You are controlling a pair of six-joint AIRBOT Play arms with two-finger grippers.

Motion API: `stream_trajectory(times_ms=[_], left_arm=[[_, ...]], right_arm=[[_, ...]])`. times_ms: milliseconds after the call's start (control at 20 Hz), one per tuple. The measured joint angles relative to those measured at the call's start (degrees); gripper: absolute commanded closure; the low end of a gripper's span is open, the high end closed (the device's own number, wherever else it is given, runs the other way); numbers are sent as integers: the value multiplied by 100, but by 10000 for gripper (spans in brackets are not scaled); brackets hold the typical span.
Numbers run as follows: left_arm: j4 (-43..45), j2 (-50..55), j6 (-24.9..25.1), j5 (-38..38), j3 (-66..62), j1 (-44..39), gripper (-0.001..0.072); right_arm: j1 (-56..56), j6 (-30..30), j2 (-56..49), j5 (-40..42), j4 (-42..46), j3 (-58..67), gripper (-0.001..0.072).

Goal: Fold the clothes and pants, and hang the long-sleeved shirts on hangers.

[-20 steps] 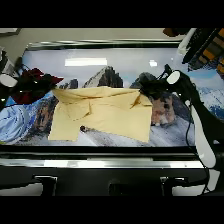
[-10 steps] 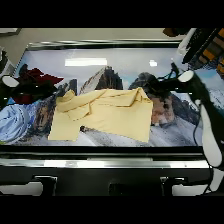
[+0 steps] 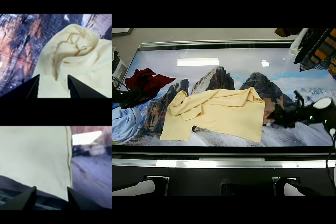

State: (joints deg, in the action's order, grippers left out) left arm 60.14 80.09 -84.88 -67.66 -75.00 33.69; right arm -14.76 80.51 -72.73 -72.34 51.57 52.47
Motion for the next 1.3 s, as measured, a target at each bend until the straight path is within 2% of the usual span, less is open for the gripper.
stream_trajectory(times_ms=[300,500,850,900,950,1000,1150,1300], left_arm=[[9,-37,68,-57,424,101,303],[17,-2,87,-50,540,114,303],[-9,50,-129,120,586,114,302],[-9,79,-153,127,592,114,302],[-9,114,-168,138,599,114,302],[-11,153,-170,146,605,114,302],[-24,264,-85,175,614,114,302],[-144,409,328,232,616,107,302]], right_arm=[[-57,-767,260,444,-479,-1676,247],[-61,-1001,269,699,-660,-2105,247],[-35,-1521,-46,1040,-1725,-2452,266],[37,-1572,-125,1080,-1801,-2465,307],[151,-1604,-197,1134,-1864,-2470,447],[308,-1650,-262,1207,-1867,-2476,681],[654,-1665,-337,1257,-1904,-2490,684],[778,-1574,-190,1305,-1814,-2452,684]])
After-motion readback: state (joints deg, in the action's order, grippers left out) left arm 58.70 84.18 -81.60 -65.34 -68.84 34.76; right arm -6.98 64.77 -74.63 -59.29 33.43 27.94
